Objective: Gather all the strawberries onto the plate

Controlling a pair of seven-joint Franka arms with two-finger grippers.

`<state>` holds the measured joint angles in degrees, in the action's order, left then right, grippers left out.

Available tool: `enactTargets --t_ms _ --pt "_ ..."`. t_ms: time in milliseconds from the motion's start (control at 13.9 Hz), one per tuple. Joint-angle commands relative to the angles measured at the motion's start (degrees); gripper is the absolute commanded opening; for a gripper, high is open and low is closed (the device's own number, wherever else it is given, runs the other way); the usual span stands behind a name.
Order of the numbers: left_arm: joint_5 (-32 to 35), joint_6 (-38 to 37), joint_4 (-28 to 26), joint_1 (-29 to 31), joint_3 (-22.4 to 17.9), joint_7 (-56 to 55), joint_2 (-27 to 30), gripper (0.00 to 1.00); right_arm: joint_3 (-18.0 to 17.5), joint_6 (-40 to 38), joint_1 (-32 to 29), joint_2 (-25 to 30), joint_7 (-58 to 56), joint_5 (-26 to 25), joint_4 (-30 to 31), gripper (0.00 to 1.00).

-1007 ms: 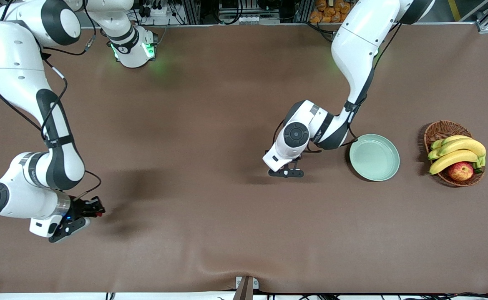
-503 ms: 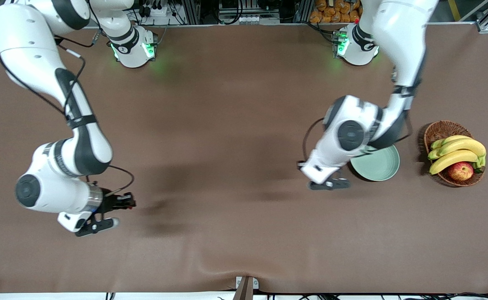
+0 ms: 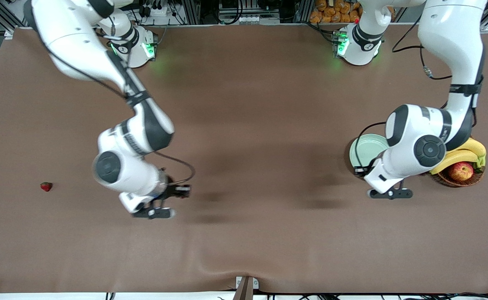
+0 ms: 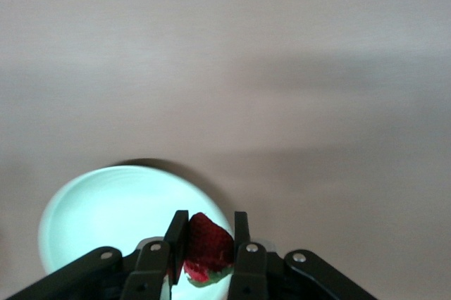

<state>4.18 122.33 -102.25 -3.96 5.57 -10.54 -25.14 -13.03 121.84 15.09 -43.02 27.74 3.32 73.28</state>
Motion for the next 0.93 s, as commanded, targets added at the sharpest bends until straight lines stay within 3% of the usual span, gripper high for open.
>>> enactTargets --t_ms 0,431,647,719,791,863 --pt "2.23 4.14 -9.27 2.38 0.84 1.84 5.27 0.1 0.55 3.74 5.72 -0.92 10.81 0.02 0.2 0.0" --pt "3.29 10.38 -13.15 4.23 0.84 2.54 1.24 0.12 0.98 17.79 15.48 -5.67 32.42 -0.5 0.2 0.0" --pt "3.29 10.83 -13.15 5.63 0.93 5.16 -0.95 0.2 1.6 22.38 20.66 -7.69 42.8 -0.77 0.2 0.0" --pt "3.29 11.79 -13.24 6.5 0.93 5.44 -1.92 0.22 3.34 24.13 23.29 -8.48 46.32 -0.77 0.2 0.0" --pt "3.29 12.4 -13.41 6.77 1.02 5.61 -2.71 0.31 5.53 25.36 26.27 -9.1 49.92 -0.77 0.2 0.0" --pt "3.29 12.5 -13.33 6.78 1.02 5.7 -2.98 0.54 7.56 25.9 28.65 -9.89 53.09 -0.68 0.02 0.0"
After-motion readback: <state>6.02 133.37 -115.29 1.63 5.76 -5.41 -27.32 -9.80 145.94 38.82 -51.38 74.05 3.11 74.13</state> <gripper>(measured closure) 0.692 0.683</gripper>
